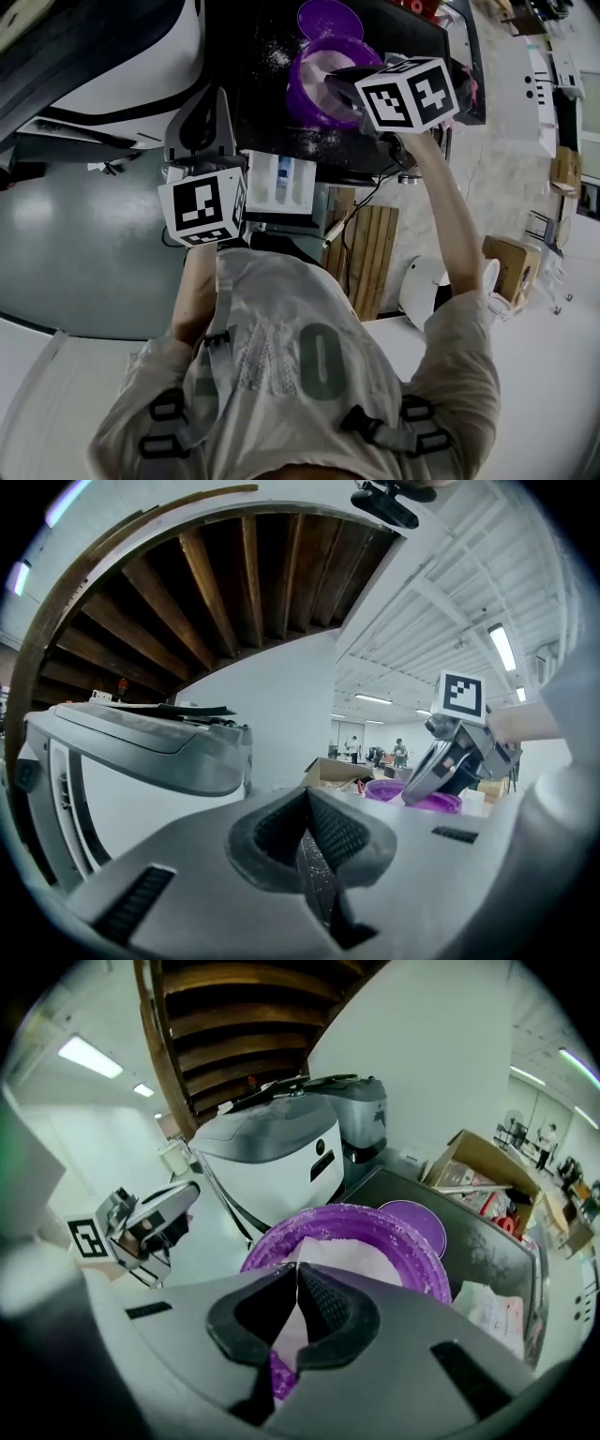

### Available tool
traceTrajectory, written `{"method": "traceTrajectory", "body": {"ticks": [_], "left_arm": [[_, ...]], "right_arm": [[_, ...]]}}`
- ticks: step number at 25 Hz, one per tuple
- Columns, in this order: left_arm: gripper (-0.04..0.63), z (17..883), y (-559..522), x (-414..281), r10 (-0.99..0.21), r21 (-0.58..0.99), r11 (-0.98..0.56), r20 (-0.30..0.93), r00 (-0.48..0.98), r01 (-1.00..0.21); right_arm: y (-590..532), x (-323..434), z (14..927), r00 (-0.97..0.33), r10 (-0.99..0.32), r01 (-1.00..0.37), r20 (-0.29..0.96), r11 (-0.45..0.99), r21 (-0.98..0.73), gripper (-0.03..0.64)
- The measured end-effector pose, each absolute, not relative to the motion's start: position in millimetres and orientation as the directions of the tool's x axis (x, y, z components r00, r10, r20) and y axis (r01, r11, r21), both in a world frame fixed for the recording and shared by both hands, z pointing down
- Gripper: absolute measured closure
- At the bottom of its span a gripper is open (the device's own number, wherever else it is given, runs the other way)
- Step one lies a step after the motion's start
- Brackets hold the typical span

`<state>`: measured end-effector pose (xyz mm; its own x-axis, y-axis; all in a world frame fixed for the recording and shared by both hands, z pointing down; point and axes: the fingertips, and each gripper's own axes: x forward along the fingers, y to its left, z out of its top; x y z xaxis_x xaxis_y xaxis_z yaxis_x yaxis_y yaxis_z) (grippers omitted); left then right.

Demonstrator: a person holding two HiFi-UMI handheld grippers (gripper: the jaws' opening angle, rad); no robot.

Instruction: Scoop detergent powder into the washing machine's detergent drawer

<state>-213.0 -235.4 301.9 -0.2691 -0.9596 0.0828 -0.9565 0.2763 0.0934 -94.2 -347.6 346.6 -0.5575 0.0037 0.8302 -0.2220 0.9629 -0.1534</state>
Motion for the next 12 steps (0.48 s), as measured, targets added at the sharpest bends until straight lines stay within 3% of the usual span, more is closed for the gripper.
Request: {"method": "traceTrajectory", "body": {"ticks": [12], "left_arm": [[0.575,289.3,-241.4,-200.0,-0.970,0.067,0.240,0.064,-0.236,-0.968]], "right_arm": [[-351.2,-75.9,316.9,-0.778,0.036,-0.367,0.627,0.783,-0.502,0.607]]}}
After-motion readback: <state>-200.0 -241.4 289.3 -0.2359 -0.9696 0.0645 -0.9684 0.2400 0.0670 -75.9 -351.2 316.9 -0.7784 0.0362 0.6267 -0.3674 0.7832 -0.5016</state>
